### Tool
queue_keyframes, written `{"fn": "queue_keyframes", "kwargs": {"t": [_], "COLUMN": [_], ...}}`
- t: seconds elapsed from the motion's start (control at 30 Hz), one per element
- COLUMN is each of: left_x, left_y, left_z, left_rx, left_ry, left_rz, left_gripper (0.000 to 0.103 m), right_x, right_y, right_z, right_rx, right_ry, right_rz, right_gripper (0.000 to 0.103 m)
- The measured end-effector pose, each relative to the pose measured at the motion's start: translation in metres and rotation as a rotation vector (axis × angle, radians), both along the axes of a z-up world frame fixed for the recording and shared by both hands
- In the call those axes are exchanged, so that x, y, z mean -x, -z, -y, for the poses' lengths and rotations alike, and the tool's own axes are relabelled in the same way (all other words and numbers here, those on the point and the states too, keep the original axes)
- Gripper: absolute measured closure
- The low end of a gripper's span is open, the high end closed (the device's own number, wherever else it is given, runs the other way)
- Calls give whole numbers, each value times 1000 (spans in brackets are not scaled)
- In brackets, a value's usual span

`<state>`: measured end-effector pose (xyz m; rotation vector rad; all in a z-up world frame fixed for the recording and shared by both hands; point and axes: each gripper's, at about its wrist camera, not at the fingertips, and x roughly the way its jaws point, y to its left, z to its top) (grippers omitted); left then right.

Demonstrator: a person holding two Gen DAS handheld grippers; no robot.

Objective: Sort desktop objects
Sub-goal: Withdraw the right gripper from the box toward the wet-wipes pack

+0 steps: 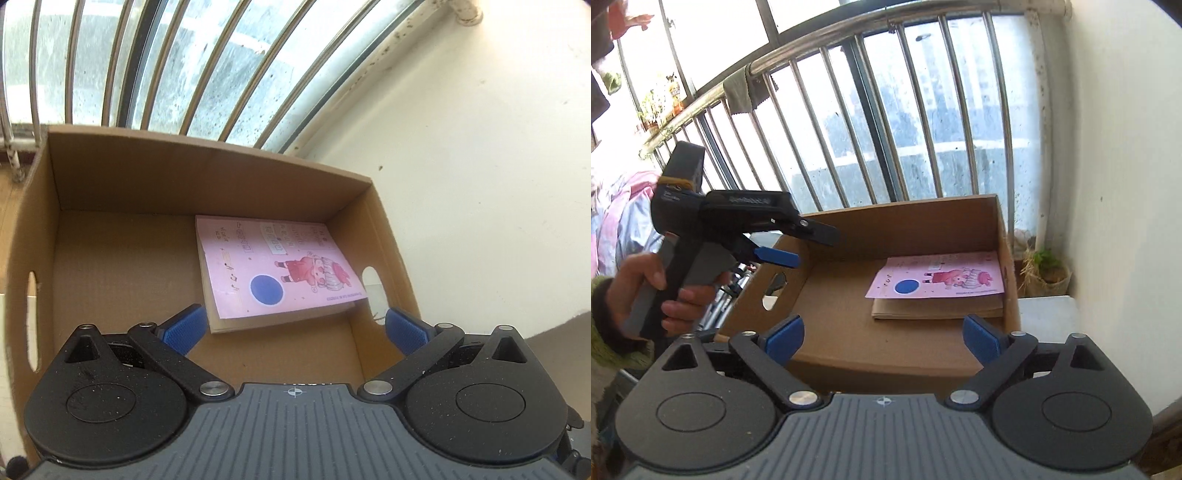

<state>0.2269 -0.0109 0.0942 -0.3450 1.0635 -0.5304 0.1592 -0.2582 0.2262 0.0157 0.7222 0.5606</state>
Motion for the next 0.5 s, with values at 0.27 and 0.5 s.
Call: {"fn": "queue_keyframes", "kwargs": {"t": [0.27, 0.5], "left_x": [119, 208], "left_y": [-42, 4], "left_z": [-34, -38], "left_rx": [-60, -37], "left_ry": [20, 60], "left_rz": [247, 282], "left_gripper": [0, 0], "right_x": [37, 24], "right_y": [79, 125], "right_z": [11, 34], "right_rx": [43, -235], "right_ry": [51, 54], "right_rz": [6, -89], "right_gripper": [0, 0]}}
